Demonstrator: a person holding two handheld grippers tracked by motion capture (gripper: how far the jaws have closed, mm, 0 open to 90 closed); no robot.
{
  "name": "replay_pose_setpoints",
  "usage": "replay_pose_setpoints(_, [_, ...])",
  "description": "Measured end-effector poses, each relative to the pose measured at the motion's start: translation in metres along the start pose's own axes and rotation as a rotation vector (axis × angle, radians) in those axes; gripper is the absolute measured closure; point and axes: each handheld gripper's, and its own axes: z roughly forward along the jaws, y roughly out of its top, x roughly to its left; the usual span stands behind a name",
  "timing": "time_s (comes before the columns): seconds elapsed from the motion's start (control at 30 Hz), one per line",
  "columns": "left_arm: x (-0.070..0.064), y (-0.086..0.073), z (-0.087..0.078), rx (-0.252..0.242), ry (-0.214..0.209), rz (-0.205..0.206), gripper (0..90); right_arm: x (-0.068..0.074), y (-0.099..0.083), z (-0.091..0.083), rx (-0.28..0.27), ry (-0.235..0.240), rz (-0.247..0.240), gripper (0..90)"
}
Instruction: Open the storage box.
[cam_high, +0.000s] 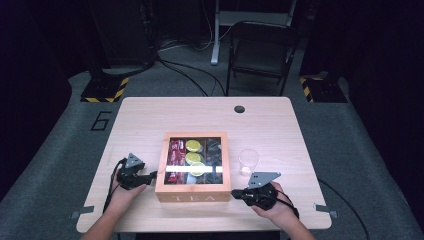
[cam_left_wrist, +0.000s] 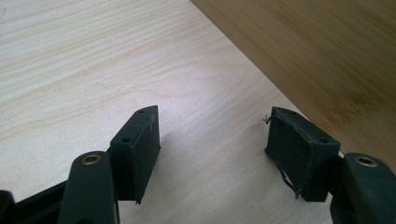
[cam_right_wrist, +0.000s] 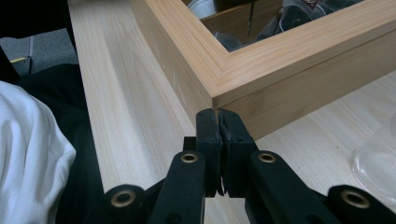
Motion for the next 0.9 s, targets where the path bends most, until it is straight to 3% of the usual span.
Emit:
replay_pose_setpoints(0.6, [-0.0001,0.0003,0.0001,0.000,0.002,-0.005,34.4,0.0015,0.0011,0.0034,0.003,-0.014,-0.004,87.2])
replay_pose_setpoints(0.8, [0.0016,0.0004,-0.0019,0.003,-0.007,-0.033,37.7,0.0017,0.0039,0.0027,0.000,-0.016,-0.011,86.9])
replay_pose_setpoints(0.9, [0.0029,0.0003,-0.0041,0.009,-0.022,-0.044,38.9,0.0022,0.0048,0.0022,-0.004,-0.018,0.008,86.7])
